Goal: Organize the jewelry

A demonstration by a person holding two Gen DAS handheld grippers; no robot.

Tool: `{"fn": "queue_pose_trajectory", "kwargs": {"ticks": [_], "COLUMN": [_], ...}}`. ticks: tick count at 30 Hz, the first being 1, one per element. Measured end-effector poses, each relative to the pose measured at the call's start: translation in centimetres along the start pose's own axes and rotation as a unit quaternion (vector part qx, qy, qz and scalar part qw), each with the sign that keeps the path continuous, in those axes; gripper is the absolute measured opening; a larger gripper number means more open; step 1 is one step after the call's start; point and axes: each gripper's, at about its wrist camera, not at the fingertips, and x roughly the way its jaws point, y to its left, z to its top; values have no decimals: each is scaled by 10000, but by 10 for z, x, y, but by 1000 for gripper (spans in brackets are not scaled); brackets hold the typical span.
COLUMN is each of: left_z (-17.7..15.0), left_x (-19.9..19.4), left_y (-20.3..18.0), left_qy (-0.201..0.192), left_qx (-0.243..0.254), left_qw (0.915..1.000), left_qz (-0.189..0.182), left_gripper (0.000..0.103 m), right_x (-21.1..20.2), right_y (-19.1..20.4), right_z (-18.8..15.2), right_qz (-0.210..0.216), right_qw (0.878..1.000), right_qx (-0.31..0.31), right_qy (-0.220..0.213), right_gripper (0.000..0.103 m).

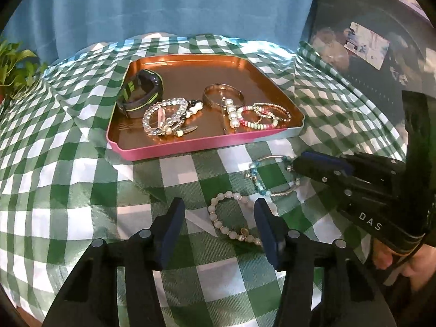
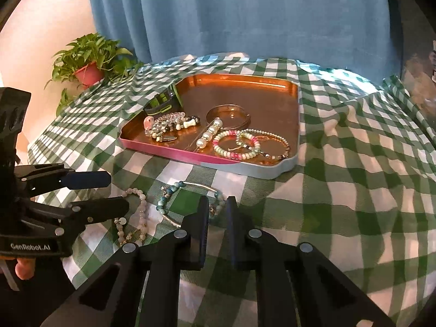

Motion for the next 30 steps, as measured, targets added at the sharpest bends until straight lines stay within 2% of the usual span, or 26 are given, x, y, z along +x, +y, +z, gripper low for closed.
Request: {"fn": "queue_pose_trajectory", "kwargs": {"ticks": [5,8,10,11,17,22,27,30], "left_z": [-1,-1,-1,-1,1,-5,-27,-38], "left_x": [7,10,12,13,13,2,-21,-21], "left_y": [-1,-6,-9,-10,-5,0,12,12], "left_qy": [86,31,24,7,49,21,-71,26], "left_qx": [141,309,476,511,332,7,-463,-444], "left_qw": [9999,9994,9984,9979,9986,9994,9989,9990], "left_qz": [-20,119,313,394,399,346,90,51], "left_gripper": [47,43,32,23,6,6,6,6], "right_x": [1,9,9,10,12,5,-27,-37], "right_y": [0,-2,-1,1,11,4,-2,2], "right_z": [1,-1,-1,-1,-2,-7,-26,-37], "right_qz": [5,-35,-52,-91,-374,-231,69,227], "right_qw": [10000,9998,9998,9997,9982,9993,9996,9990], "right_qx": [17,14,-15,-66,-421,-185,188,303], "right_qy": [58,209,202,199,194,222,209,247], "right_gripper": [12,12,13,13,13,6,5,5]}}
